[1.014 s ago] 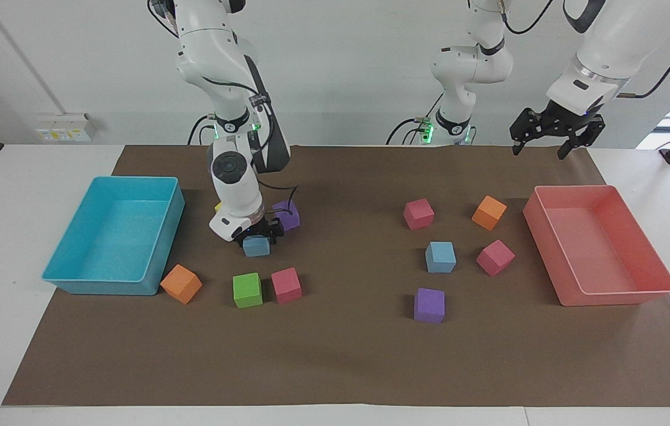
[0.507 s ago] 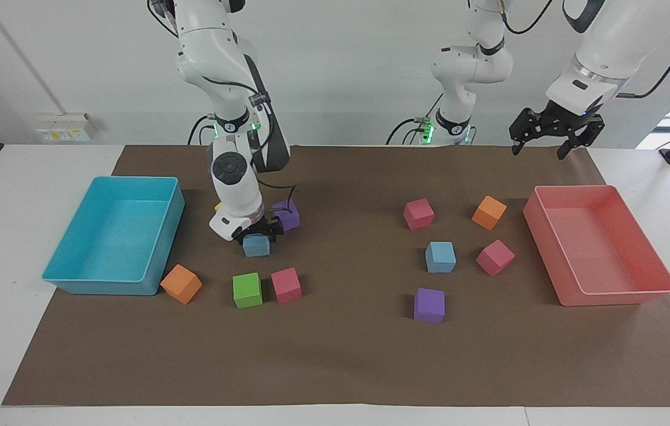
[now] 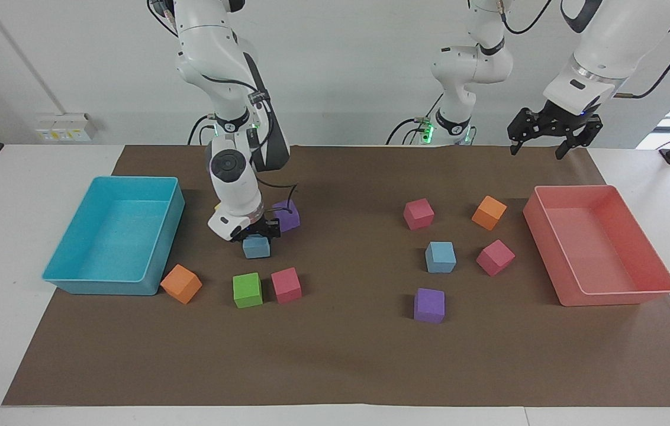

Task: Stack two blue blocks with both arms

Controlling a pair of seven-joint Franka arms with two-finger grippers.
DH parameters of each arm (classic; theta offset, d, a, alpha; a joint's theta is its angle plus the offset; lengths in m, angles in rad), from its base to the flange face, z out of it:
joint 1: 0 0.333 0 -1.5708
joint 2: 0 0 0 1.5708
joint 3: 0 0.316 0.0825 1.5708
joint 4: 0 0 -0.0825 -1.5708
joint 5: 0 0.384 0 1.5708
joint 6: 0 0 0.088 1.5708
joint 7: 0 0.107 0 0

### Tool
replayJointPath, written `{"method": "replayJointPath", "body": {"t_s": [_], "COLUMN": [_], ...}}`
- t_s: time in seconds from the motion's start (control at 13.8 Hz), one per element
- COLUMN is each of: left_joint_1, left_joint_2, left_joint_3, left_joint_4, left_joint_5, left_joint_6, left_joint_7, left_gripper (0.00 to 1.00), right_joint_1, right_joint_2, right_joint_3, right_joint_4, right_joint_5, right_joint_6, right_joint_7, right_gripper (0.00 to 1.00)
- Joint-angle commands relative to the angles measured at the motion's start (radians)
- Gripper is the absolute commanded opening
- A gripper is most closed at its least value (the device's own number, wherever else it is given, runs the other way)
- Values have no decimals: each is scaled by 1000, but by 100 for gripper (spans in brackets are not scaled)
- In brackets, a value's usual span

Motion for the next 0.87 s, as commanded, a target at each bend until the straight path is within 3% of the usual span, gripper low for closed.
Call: {"method": "replayJointPath", "body": {"t_s": [0.0,0.51,0.8], "left_joint_1": [-4,-4,-4], "left_joint_2": [-3,-3,-3], "left_joint_3": [6,6,6], "left_joint_4": [5,5,5], "left_joint_5": [-13,-12,-13], "left_joint_6": [9,9,9], "left_joint_7": [3,3,3], "left_gripper": [100,100,100], "right_joint_1": [-1,109,209], "right_joint_2": [-18,18,117], "right_joint_3": [5,11,12], "right_joint_4": [93,250,357], "right_joint_5": [2,14,19], "right_joint_6": [-98,-149,-150], "right_joint_7": [56,200,329], "right_gripper": [0,0,0]}}
